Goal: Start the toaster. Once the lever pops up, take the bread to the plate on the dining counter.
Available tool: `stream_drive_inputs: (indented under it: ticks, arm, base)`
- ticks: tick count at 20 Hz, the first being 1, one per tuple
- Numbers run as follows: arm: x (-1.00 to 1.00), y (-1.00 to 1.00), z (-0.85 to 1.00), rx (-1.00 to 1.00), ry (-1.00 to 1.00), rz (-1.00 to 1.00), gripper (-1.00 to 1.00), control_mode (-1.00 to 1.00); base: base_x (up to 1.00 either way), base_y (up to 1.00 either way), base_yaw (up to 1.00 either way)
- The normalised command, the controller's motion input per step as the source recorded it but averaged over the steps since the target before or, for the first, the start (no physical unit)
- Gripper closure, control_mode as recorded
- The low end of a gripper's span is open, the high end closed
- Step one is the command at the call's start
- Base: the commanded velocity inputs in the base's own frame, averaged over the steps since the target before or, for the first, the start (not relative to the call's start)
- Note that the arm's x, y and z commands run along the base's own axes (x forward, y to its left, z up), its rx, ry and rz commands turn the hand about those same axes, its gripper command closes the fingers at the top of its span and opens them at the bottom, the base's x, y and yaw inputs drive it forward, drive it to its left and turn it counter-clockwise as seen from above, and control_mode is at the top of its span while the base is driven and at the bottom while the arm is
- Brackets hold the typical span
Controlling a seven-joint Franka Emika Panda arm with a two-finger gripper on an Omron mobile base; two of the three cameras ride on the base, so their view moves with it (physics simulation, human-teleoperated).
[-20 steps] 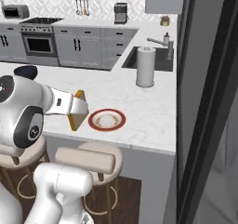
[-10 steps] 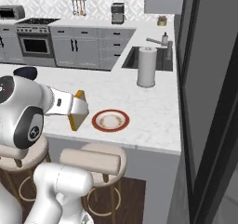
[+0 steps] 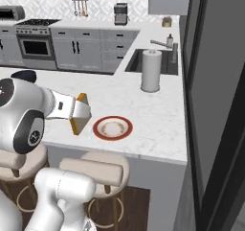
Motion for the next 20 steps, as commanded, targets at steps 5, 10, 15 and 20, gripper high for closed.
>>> stream_drive_inputs:
  ticks: [5, 10, 15, 20]
  arm:
    - [0.00, 0.00, 0.00, 0.00, 0.00, 0.00, 1.00, 1.00]
    - [0.42, -0.03, -0.01, 0.05, 0.00, 0.01, 1.00, -1.00]
    - [0.83, 0.07, -0.06, 0.17, 0.01, 0.13, 1.00, -1.00]
    - [0.76, 0.07, -0.14, 0.23, 0.03, 0.22, 1.00, -1.00]
  base:
    - [0.48, 0.00, 0.00]
    - [0.08, -0.01, 0.00]
    - [0.00, 0.00, 0.00]
    - [0.00, 0.00, 0.00]
